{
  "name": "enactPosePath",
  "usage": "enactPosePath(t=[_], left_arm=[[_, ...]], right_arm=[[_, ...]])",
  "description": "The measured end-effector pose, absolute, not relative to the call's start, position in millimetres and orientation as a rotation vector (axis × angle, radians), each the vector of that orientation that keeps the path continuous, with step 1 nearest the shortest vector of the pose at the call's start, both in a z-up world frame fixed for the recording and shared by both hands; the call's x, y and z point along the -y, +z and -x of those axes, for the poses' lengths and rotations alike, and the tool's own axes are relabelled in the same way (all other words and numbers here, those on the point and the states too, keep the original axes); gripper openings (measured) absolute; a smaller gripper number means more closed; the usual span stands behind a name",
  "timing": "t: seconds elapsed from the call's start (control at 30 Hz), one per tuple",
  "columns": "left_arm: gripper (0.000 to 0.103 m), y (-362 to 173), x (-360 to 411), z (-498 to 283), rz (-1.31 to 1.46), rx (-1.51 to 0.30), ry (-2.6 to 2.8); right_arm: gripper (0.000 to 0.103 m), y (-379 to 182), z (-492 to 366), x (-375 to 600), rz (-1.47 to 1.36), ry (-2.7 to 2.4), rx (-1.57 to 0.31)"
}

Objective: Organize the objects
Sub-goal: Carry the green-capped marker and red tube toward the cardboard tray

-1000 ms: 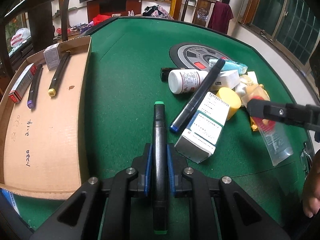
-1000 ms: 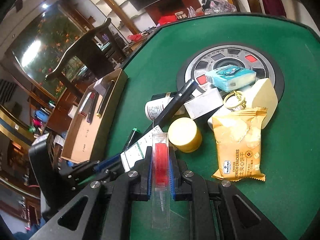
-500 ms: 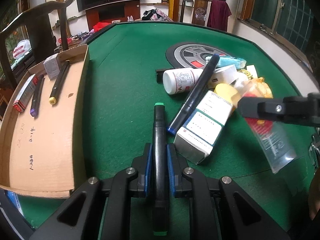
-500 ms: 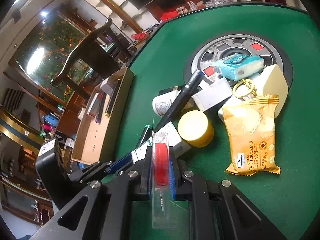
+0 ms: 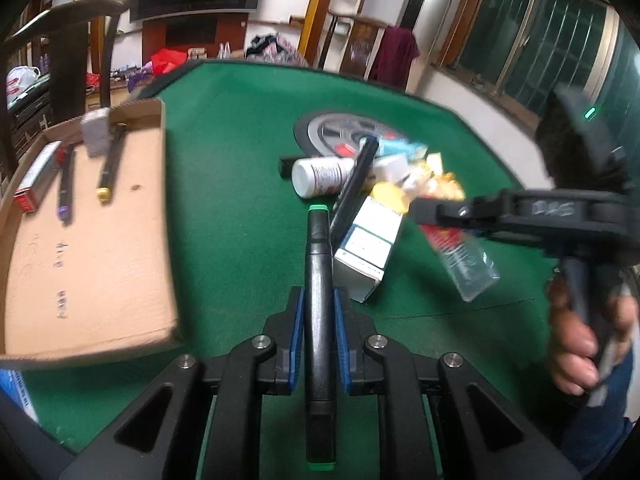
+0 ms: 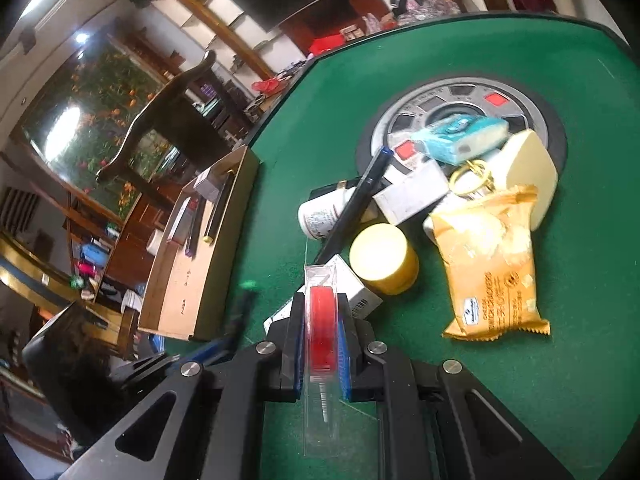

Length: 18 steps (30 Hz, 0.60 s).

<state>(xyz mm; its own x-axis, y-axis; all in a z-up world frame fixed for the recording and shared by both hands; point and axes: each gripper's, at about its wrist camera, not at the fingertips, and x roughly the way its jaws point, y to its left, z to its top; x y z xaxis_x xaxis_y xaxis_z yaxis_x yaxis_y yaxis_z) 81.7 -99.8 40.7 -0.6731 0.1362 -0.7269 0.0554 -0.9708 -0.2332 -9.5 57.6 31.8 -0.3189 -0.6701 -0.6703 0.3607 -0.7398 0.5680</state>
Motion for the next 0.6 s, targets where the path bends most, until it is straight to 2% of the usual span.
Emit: enactPosePath(t=[0.2,0.6], left_arm=[[0.014,68,132,-116,1.113,0.467,2.858],[0.014,109,213,-148,0.988,0.615,2.951]], right_arm=[[0.015,39,-18,-49,-1.232,-2.111,0.453],[0.015,88,-36,19,-1.198,-2.086,0.316]])
